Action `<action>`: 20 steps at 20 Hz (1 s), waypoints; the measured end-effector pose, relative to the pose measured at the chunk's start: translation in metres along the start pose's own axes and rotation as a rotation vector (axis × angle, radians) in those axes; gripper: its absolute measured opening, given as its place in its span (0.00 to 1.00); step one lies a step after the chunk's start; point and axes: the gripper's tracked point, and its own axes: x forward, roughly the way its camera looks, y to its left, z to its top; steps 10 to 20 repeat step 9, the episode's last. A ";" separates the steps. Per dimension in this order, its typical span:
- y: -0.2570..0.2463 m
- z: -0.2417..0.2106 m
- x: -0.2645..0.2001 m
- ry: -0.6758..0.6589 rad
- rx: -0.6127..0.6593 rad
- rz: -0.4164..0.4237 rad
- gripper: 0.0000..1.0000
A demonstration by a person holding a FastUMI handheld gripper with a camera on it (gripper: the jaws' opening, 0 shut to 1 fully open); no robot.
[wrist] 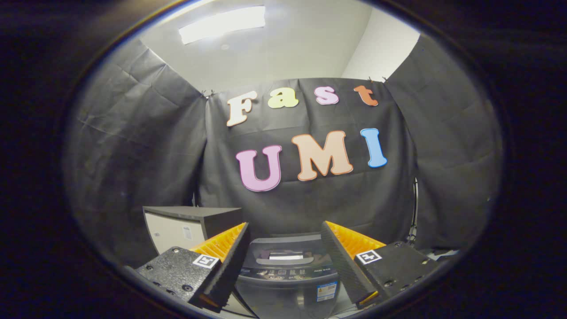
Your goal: Put the clothes into the washing machine and then close the washing machine lid.
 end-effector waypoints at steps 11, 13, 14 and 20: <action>0.020 -0.006 0.001 -0.024 -0.036 0.078 0.97; 0.020 -0.006 0.001 -0.024 -0.036 0.078 0.97; 0.020 -0.006 0.001 -0.024 -0.036 0.078 0.97; 0.020 -0.006 0.001 -0.024 -0.036 0.078 0.97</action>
